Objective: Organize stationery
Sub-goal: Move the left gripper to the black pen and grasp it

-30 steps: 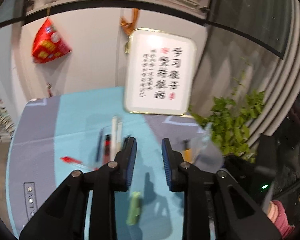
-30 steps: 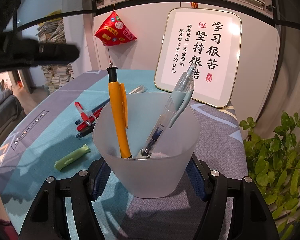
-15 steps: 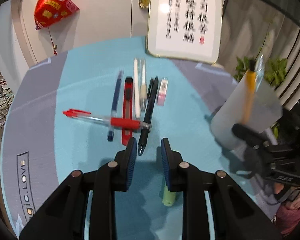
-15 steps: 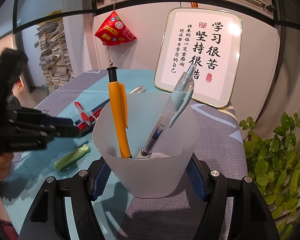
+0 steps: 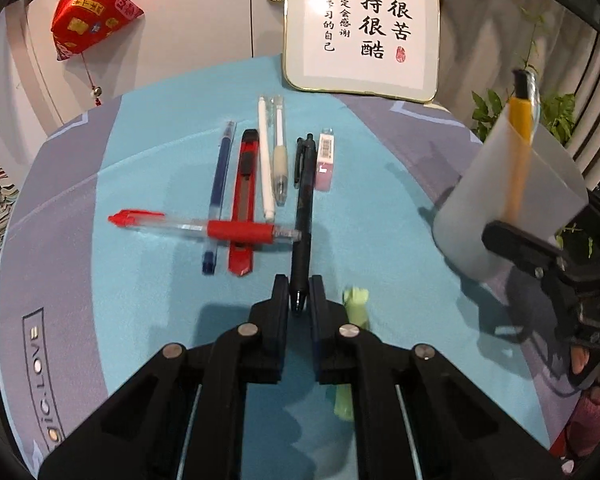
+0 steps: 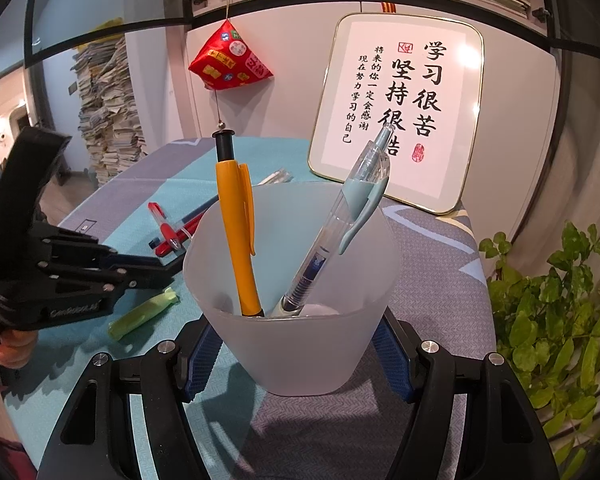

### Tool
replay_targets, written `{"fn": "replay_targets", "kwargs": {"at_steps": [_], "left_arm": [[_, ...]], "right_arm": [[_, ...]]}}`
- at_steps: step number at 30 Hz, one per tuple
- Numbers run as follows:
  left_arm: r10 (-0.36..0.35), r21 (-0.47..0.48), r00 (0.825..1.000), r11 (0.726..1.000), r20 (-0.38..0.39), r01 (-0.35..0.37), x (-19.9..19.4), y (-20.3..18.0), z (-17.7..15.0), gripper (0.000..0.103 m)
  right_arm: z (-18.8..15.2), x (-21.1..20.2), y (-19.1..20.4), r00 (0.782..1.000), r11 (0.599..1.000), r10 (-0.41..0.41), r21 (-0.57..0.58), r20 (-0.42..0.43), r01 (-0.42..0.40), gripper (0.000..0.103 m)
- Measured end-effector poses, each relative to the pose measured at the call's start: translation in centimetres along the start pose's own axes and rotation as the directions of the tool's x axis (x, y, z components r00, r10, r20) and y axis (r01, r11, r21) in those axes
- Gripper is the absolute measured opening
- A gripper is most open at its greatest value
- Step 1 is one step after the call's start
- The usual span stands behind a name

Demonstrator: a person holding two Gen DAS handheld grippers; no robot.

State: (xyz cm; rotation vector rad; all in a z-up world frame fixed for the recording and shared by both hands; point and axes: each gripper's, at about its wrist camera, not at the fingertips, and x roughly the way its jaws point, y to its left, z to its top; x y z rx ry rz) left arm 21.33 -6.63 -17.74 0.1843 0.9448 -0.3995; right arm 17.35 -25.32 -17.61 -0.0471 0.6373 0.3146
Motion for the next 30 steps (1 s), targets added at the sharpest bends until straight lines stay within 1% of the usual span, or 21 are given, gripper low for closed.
{"fn": "replay_targets", "kwargs": {"at_steps": [4,6,10,12,14,16,17,18,20,23,26,30], "left_arm": [[-0.011,-0.004,1.0,1.0,-0.018,0.011,-1.5,0.3,-1.9,0.008],[-0.021,0.005,0.999,1.0,-0.044,0.021,-2.7,0.3,-4.0,0.008],[0.003,0.038,0.997,0.999,-0.072,0.0,-5.4,0.3,-7.5,0.008],[0.0,0.05,0.996,0.999,-0.091,0.005,-6.4,0.4,-8.7,0.009],[0.003,0.055,0.997,0.998,-0.081,0.001,-7.0,0.5,-9.2,0.009],[0.004,0.059,0.999,0.998,-0.052,-0.001,-7.2,0.4,-8.7,0.01],[0.008,0.058,0.999,0.998,-0.039,-0.005,-7.3,0.4,-8.4,0.016],[0.011,0.06,1.0,0.998,-0.02,-0.01,-7.0,0.2,-7.7,0.028],[0.016,0.084,1.0,0.996,0.012,-0.017,-6.3,-0.2,-6.4,0.035],[0.035,0.122,0.999,0.992,0.013,-0.037,-4.4,-0.8,-4.4,0.034],[0.043,0.127,0.999,0.991,-0.01,-0.041,-2.5,-0.9,-2.8,0.033],[0.04,0.132,0.998,0.991,-0.047,-0.033,-1.0,-0.6,-2.1,0.03]], "right_arm": [[0.0,0.0,0.0,1.0,1.0,0.001,0.001,0.0,-0.001,0.07],[0.0,0.0,0.0,1.0,1.0,0.0,0.0,0.0,0.0,0.07],[0.0,0.0,0.0,1.0,1.0,-0.003,-0.002,-0.001,0.003,0.07],[-0.1,0.1,0.0,1.0,1.0,-0.005,-0.004,-0.002,0.005,0.07],[-0.1,0.1,-0.1,1.0,1.0,-0.004,-0.003,-0.002,0.004,0.07],[-0.1,0.1,0.0,1.0,1.0,-0.004,-0.003,-0.002,0.004,0.07],[-0.1,0.1,0.0,1.0,1.0,-0.005,-0.003,-0.002,0.005,0.07],[-0.1,0.1,0.0,1.0,1.0,-0.005,-0.004,-0.002,0.005,0.07],[-0.1,0.1,-0.1,1.0,1.0,-0.006,-0.004,-0.002,0.006,0.07],[-0.1,0.1,-0.1,1.0,1.0,-0.004,-0.003,-0.002,0.004,0.07],[-0.1,0.1,-0.1,1.0,1.0,-0.002,0.002,0.0,0.002,0.07],[-0.1,0.1,-0.4,1.0,1.0,0.003,0.01,0.0,-0.003,0.07]]}}
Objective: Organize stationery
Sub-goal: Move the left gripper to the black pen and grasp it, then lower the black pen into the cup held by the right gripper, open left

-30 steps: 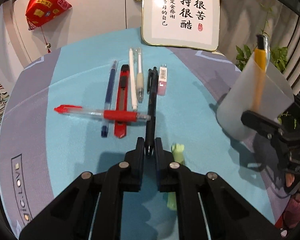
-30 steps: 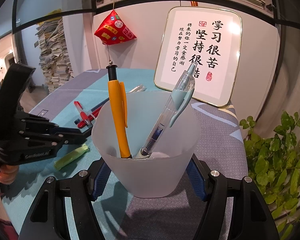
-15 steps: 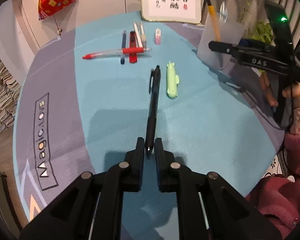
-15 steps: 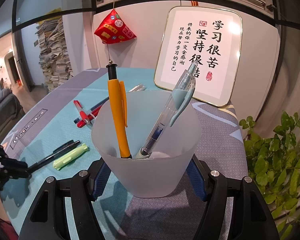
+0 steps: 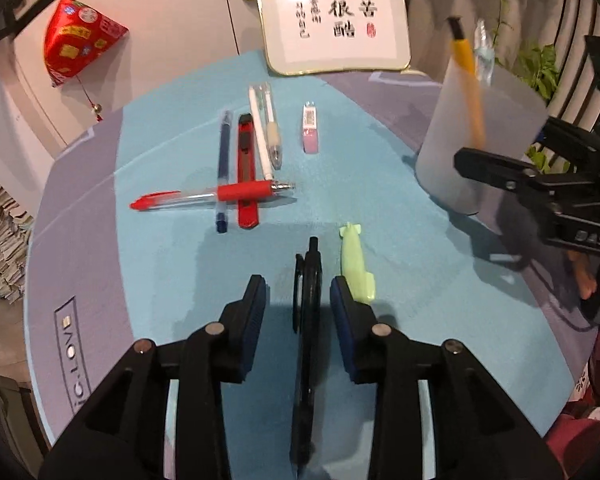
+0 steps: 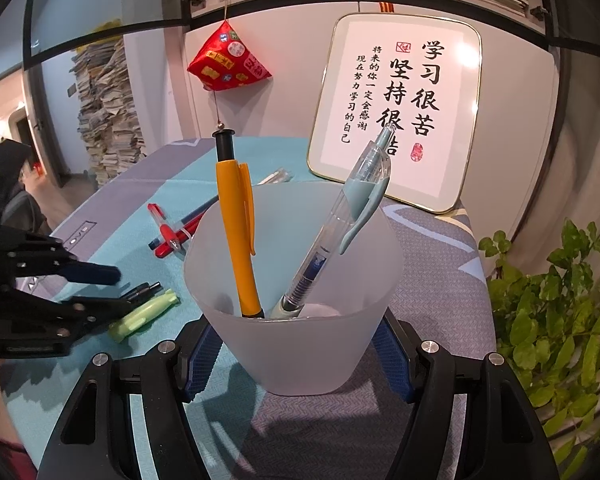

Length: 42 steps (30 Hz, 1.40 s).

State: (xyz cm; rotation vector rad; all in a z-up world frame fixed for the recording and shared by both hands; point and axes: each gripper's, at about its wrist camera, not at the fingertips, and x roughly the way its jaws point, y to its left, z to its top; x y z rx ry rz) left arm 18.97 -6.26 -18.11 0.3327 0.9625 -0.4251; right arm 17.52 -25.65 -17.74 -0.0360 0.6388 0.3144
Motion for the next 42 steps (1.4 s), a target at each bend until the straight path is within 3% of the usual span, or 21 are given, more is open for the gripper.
{"fn": "replay_targets", "kwargs": {"at_steps": [2,5,10,20,30,34,39,42], "left_arm": [[-0.003,-0.004,1.0,1.0,0.004,0.003,0.2,0.2,0.1,0.028],[-0.034,-0.008,0.999,0.999,-0.003,0.034,0.4,0.2,0.4,0.013],[-0.009,0.014,1.0,1.0,0.014,0.009,-0.4,-0.7,0.2,0.013],[-0.038,-0.014,0.981,0.999,0.192,0.042,-7.9,-0.5,0.5,0.013],[-0.068,-0.002,0.932,0.997,0.355,0.073,-13.3,-1.5,2.6,0.013],[-0.091,0.011,0.904,0.995,0.418,0.095,-14.9,-2.6,4.9,0.013],[-0.122,0.041,0.851,0.992,0.511,0.118,-16.7,-4.8,8.3,0.013],[-0.146,0.048,0.842,0.989,0.519,0.142,-16.7,-5.8,9.6,0.013]], "right_arm": [[0.0,0.0,0.0,1.0,1.0,0.0,0.0,0.0,0.0,0.07],[0.0,0.0,-0.1,1.0,1.0,0.001,0.001,0.0,-0.001,0.07],[0.0,0.0,0.0,1.0,1.0,0.001,0.001,0.0,-0.001,0.07],[0.0,0.0,0.0,1.0,1.0,0.0,0.0,0.0,0.0,0.07],[0.0,0.0,0.1,1.0,1.0,-0.002,-0.003,0.0,0.002,0.07],[0.0,0.0,0.0,1.0,1.0,-0.003,-0.003,0.0,0.003,0.07],[0.0,0.0,0.0,1.0,1.0,-0.002,-0.003,0.0,0.002,0.07],[0.0,0.0,0.1,1.0,1.0,-0.001,-0.002,0.0,0.001,0.07]]}}
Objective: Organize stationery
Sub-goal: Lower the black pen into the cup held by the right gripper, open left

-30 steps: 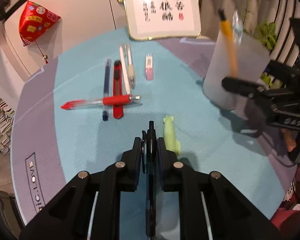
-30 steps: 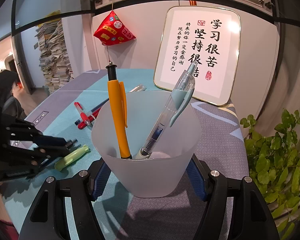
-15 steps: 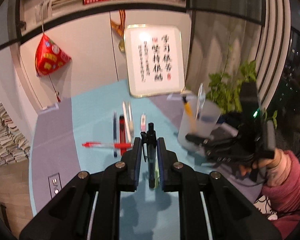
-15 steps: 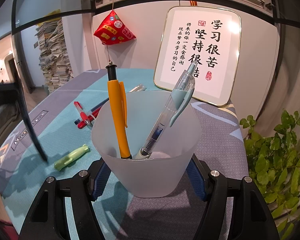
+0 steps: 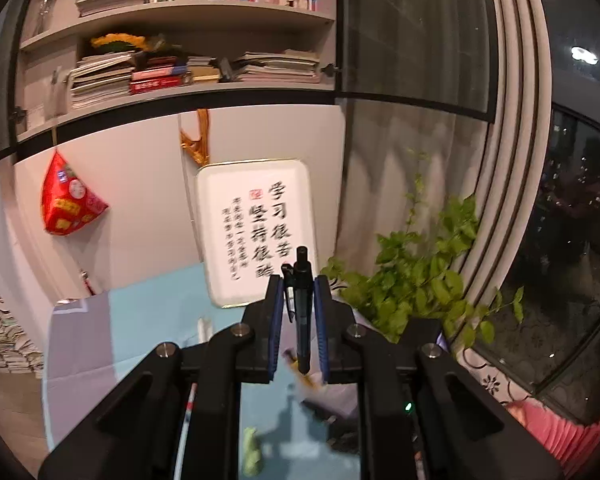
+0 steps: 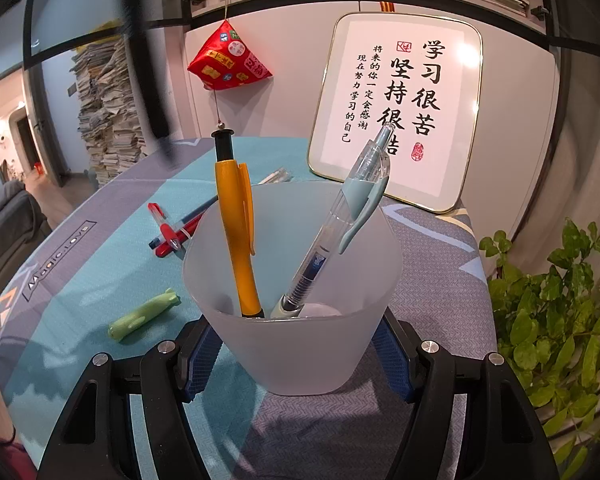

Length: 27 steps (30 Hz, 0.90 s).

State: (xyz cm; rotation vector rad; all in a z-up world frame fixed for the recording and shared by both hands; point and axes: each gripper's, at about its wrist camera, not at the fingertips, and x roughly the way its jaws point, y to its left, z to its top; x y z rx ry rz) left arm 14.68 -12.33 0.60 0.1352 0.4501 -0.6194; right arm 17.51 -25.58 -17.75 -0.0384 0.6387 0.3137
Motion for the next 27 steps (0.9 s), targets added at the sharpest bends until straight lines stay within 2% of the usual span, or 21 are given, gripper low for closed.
{"fn": "replay_targets", "kwargs": {"at_steps": [9,27], "left_arm": [[-0.043,-0.032,0.994,0.999,-0.105,0.04,3.8,-0.8,-1.6,0.013],[-0.068,-0.066,0.979,0.996,-0.193,0.056,4.9,-0.4,-3.9,0.014]], "right_arm": [[0.0,-0.1,0.0,1.0,1.0,0.001,0.001,0.0,-0.001,0.07],[0.0,0.0,0.0,1.0,1.0,0.001,0.001,0.0,-0.001,0.07]]}}
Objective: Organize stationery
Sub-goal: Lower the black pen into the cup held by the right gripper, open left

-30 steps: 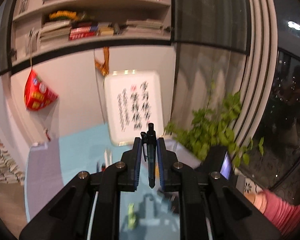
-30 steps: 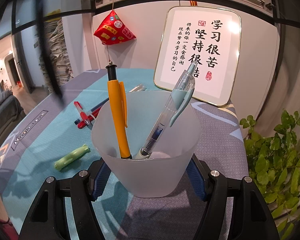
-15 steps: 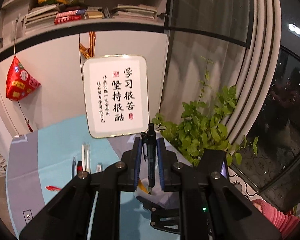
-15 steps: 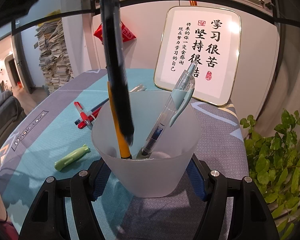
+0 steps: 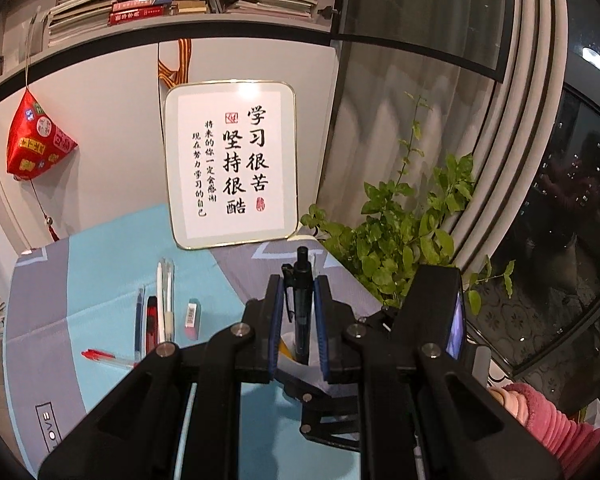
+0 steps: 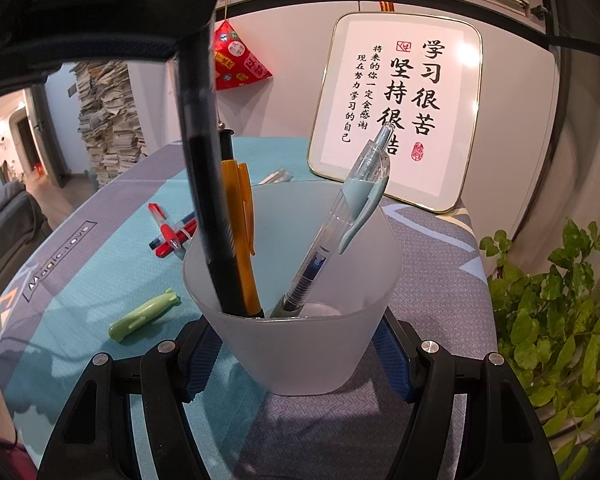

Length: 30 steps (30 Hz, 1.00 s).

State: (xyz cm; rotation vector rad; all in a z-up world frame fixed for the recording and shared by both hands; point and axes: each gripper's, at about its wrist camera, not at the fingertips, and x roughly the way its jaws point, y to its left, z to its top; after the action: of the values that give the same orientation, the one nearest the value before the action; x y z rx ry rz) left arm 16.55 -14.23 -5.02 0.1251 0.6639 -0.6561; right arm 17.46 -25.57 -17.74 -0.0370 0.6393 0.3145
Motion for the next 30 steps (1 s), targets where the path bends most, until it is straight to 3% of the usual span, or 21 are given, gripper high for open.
{"fn": "replay_targets", "kwargs": {"at_steps": [7,10,13,16,19,22,23,25,26,27,30], "left_arm": [[-0.013,-0.032,0.999,0.999,-0.03,0.012,-0.4,0.8,-0.4,0.014],[0.001,-0.06,1.0,0.998,-0.016,-0.002,-1.2,1.7,-0.3,0.022],[0.038,-0.111,0.999,0.993,0.003,-0.037,-2.1,3.5,-0.1,0.025],[0.105,-0.183,0.994,0.977,-0.034,-0.109,-1.7,5.8,-0.5,0.026],[0.181,-0.257,0.974,0.943,-0.139,-0.212,0.5,8.6,-1.9,0.025],[0.238,-0.317,0.926,0.889,-0.294,-0.33,4.0,11.7,-3.9,0.025],[0.255,-0.336,0.899,0.863,-0.355,-0.377,5.4,12.9,-4.7,0.025],[0.263,-0.384,0.869,0.815,-0.42,-0.433,6.8,15.1,-5.6,0.024],[0.26,-0.414,0.859,0.79,-0.44,-0.452,7.2,16.0,-5.9,0.025],[0.255,-0.451,0.862,0.767,-0.437,-0.455,7.2,16.9,-6.3,0.03],[0.272,-0.5,0.86,0.721,-0.431,-0.479,6.9,18.3,-5.9,0.027]], "right_arm": [[0.0,0.0,0.0,1.0,1.0,-0.001,-0.002,0.0,0.001,0.07],[0.0,0.0,-0.1,1.0,1.0,0.0,-0.002,-0.001,0.0,0.07],[0.0,0.0,0.0,1.0,1.0,0.0,-0.003,-0.001,0.0,0.07],[0.0,0.0,0.0,1.0,1.0,-0.001,-0.004,-0.001,0.001,0.07],[0.0,0.0,0.0,1.0,1.0,-0.001,-0.004,-0.001,0.001,0.07],[0.0,0.0,0.0,1.0,1.0,-0.001,-0.004,-0.001,0.001,0.07],[0.0,0.0,0.0,1.0,1.0,-0.001,-0.004,-0.001,0.001,0.07],[0.0,0.0,0.0,1.0,1.0,-0.001,-0.004,0.0,0.001,0.07],[0.0,0.0,0.0,1.0,1.0,-0.001,-0.004,0.0,0.001,0.07],[0.0,0.0,0.0,1.0,1.0,-0.001,-0.003,0.0,0.001,0.07],[0.0,0.0,0.0,1.0,1.0,0.0,-0.003,-0.001,0.0,0.07]]}}
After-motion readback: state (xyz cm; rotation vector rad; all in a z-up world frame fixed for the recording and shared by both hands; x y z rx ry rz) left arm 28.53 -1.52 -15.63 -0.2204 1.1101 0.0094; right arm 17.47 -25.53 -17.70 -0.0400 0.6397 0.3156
